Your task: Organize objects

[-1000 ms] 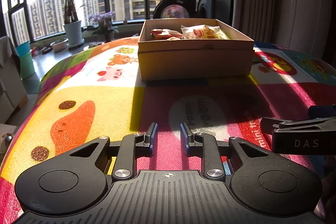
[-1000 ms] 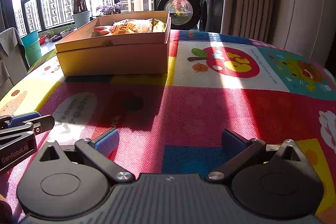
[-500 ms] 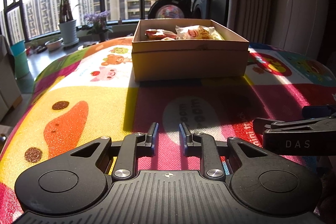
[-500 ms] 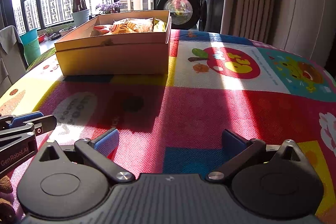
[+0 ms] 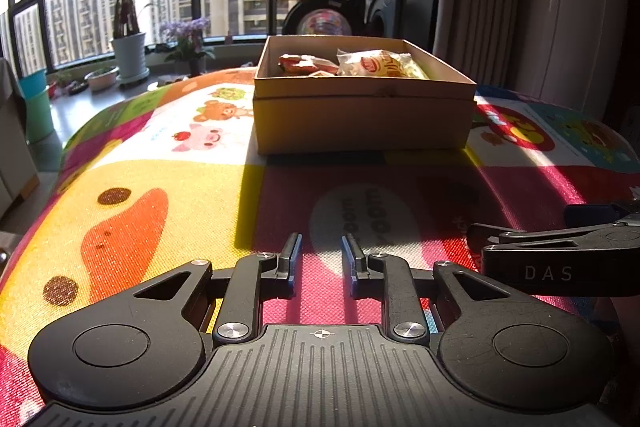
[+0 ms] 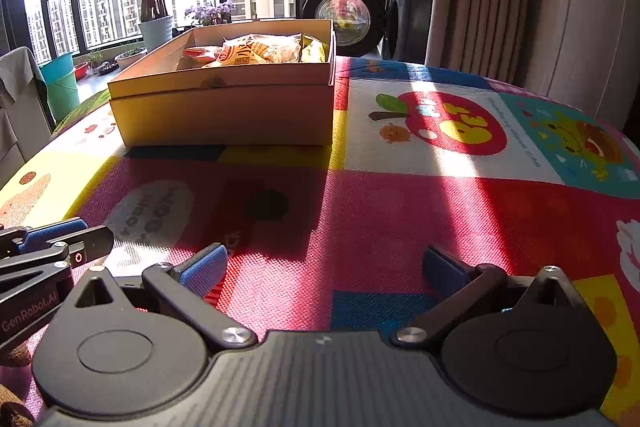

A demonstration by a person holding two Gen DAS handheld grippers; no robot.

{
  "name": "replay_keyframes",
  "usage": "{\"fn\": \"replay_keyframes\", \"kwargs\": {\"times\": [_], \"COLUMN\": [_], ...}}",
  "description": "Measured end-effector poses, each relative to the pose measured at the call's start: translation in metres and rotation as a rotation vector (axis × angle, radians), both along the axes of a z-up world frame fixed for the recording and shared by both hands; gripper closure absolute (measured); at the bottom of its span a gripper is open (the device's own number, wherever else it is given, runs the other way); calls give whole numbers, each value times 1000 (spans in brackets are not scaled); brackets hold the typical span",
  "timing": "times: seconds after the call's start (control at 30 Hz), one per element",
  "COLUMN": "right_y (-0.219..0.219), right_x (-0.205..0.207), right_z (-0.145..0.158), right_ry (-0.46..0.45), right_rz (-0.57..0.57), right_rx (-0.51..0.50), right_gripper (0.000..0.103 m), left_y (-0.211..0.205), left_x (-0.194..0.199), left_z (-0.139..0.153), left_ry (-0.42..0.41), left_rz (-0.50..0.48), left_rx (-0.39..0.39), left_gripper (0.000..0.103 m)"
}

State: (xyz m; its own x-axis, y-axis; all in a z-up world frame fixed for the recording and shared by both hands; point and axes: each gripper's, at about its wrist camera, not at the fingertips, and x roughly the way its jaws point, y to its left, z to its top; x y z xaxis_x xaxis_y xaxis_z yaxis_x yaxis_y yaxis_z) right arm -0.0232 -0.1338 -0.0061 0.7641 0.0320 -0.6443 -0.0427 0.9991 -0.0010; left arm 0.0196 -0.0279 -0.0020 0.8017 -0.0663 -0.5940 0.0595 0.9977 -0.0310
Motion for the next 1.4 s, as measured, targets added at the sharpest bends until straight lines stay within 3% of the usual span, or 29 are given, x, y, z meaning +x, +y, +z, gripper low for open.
{"fn": "replay_keyframes", "kwargs": {"times": [0.97, 1.1, 1.4], "right_y": [-2, -2, -2], "right_x": [2, 1, 2], "right_z": [-1, -1, -1], "right_ry": [-7, -7, -8], "right_rz": [17, 17, 17], "right_rx": [4, 4, 4], "right_gripper": [0, 0, 0], "left_y": [8, 16, 14], "left_x": [-1, 0, 0], "left_z": [1, 0, 1], "left_ry": [3, 5, 3], "left_rz": [5, 5, 7], "left_rx": [-71, -120, -106], "left_gripper": [79, 79, 79]}}
